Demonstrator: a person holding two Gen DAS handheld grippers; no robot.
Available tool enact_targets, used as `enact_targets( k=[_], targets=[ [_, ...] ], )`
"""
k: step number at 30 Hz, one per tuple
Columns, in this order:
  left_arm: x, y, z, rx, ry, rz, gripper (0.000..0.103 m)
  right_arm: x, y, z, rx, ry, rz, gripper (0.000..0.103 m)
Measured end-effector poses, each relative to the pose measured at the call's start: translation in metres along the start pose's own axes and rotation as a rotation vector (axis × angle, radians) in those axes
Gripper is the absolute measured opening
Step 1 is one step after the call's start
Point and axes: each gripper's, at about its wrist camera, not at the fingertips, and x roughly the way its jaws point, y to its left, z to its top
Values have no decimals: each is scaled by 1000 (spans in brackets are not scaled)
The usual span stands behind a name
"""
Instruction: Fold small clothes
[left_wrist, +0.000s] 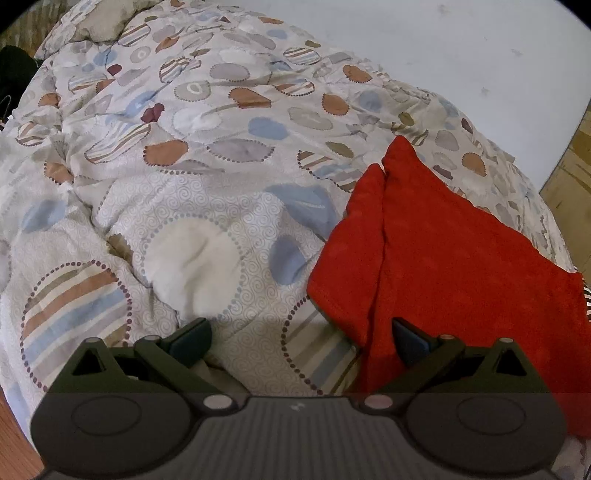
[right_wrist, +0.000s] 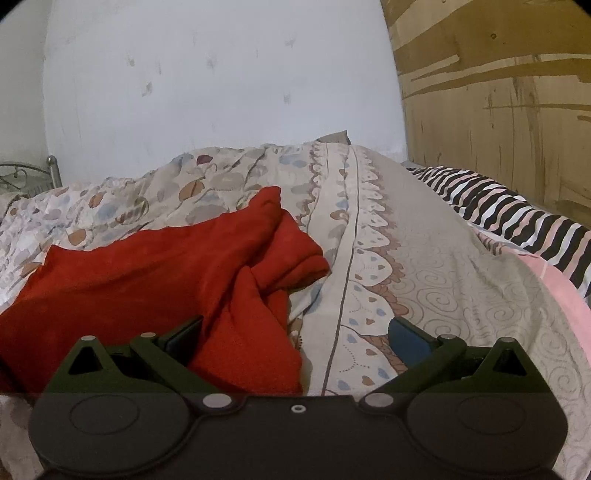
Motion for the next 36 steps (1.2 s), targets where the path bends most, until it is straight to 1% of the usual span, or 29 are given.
enact_targets(
  k=[8, 12, 13, 15, 17, 20, 21, 24, 26, 28, 30, 31, 32, 34, 36],
  targets=[
    [0, 0, -1, 0, 2, -2, 103, -1, -1, -1, 6, -6, 3, 103],
    [0, 3, 2, -3, 17, -7, 103, -4, 5, 5, -1, -5, -23, 103],
    [0, 2, 4, -2, 24, -7, 103, -9, 7, 8, 13, -31, -35, 102],
    [-1, 0, 7, 6, 32, 1, 103, -22, 13, 14, 48, -110, -65, 102],
    [-3, -4, 10, 31, 27, 17, 103, -30, 24, 21, 57, -161, -70, 103],
    [-9, -11, 11, 75, -2, 38, 103, -28, 50, 30, -26, -165, -83, 103],
    [-12, -13, 12, 85, -14, 41, 103, -25, 61, 32, -66, -161, -71, 103],
    [-21, -16, 15, 98, -58, 42, 103, -19, 92, 34, -173, -151, 18, 103],
    [-25, -14, 18, 88, -87, 24, 103, -13, 114, 30, -259, -141, 59, 103],
    [-28, -12, 23, 80, -104, -8, 103, -7, 133, 24, -339, -131, 53, 103],
    [-27, -10, 29, 77, -113, -39, 103, 2, 149, 13, -415, -90, -6, 103],
    [-25, -10, 32, 79, -110, -54, 103, 7, 153, 7, -433, -67, -35, 103],
    [-22, -11, 36, 83, -105, -71, 103, 9, 154, 1, -430, -59, -43, 103],
    [-15, -13, 41, 91, -100, -109, 103, 9, 151, -6, -410, -82, -40, 103],
    [-5, -16, 47, 98, -89, -141, 103, 10, 147, -6, -393, -72, -27, 103]
  ],
)
